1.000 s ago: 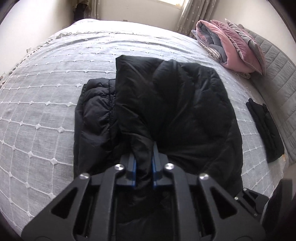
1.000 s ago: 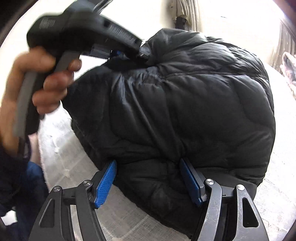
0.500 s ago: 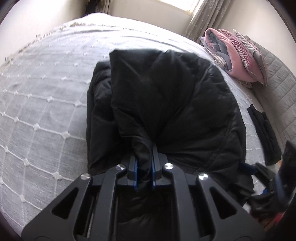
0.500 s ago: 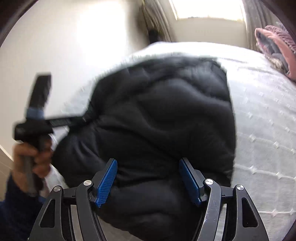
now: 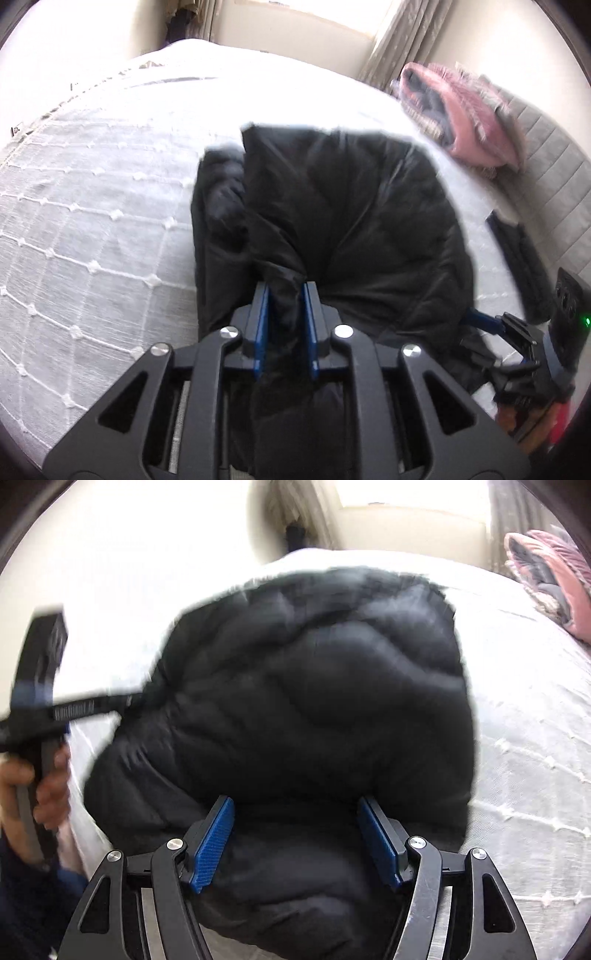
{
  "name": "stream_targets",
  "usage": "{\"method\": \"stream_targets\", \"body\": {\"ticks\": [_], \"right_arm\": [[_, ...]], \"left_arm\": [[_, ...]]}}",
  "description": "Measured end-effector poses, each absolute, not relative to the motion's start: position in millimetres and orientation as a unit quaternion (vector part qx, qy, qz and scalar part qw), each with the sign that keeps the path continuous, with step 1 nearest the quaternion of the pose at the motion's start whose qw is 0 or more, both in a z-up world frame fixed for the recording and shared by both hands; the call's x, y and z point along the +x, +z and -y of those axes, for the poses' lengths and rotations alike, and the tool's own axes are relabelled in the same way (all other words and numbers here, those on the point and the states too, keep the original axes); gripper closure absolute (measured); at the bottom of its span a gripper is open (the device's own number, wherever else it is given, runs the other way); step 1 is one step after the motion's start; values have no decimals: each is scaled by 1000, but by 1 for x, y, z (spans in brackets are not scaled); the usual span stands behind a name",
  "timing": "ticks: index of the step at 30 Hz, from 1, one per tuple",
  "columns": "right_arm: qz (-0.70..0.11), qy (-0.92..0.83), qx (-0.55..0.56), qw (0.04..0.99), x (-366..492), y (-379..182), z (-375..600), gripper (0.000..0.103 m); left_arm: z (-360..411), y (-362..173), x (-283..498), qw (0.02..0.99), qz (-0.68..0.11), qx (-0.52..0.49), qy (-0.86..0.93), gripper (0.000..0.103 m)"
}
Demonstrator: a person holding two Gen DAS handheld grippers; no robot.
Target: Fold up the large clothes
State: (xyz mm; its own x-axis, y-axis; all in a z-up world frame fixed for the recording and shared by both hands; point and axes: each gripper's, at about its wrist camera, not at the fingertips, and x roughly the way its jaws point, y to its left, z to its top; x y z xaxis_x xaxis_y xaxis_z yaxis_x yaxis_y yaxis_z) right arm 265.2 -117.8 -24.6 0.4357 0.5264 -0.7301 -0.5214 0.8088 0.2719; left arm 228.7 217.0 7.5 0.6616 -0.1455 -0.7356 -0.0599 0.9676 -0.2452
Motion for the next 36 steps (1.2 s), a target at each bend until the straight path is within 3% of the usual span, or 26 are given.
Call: {"method": "stream_targets", "body": {"ticks": [4,8,12,18,27,36], "right_arm": [[-387,303,56,869,289,14,149,33],[-392,261,89,878,318,24,137,33],[-424,258,119,860,364,24,102,34],[-470,227,30,853,415,3,45,33],[-495,206,-17,844,426,-58,7,33],[-480,192,-27,856,418,-62,9,33]], "left_arm": [[-220,41,228,918,-365,-150,-53,79],[-200,51,271,911,-379,-146,-76,70],[-193,23,322,896,-411,-164,-43,70],[-198,-30,334,892,-427,-149,21,76],[-200,-34,336,899,-420,-112,56,76],[-194,-41,333,902,-414,-106,51,76]]}}
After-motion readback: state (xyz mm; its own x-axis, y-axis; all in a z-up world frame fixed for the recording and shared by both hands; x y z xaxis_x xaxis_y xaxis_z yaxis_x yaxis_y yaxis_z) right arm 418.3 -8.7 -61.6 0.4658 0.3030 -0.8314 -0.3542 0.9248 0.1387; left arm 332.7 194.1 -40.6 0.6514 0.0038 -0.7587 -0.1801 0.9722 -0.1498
